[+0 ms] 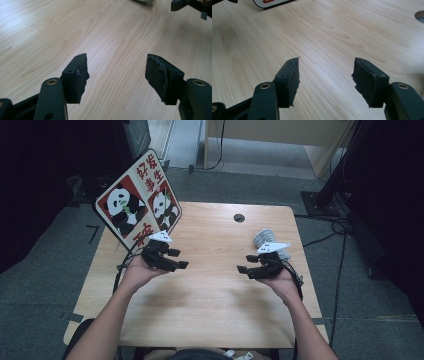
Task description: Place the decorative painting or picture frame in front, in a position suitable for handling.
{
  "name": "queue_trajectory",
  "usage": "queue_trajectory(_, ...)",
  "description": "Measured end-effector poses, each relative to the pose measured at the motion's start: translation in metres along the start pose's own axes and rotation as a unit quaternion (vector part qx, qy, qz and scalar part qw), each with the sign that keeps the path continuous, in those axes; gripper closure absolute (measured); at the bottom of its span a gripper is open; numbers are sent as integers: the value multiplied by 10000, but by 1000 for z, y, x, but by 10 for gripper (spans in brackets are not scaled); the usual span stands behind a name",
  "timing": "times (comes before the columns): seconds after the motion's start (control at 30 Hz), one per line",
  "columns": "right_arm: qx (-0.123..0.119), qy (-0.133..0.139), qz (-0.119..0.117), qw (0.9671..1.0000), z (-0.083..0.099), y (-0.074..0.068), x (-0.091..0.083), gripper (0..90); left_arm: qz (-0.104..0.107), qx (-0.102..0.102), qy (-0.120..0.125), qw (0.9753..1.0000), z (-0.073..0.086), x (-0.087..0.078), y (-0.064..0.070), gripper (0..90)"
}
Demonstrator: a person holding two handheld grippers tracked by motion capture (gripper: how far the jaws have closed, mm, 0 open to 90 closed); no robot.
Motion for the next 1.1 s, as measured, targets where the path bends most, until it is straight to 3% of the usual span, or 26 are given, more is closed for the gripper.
queue_trajectory(1.1, -59, -143, 143, 9998, -1, 4, -1, 370, 109, -36, -107, 9999, 2, -5, -3, 372)
Point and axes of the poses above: each handheld gripper's, and its own axes: x roughly forward along the jaws, z roughly out of its underside, y roughly to its right, the point moved 4 cm from there along x, roughly forward along the jaws, and after that the axes turned 14 degrees about -z, right-handed, at the moved point
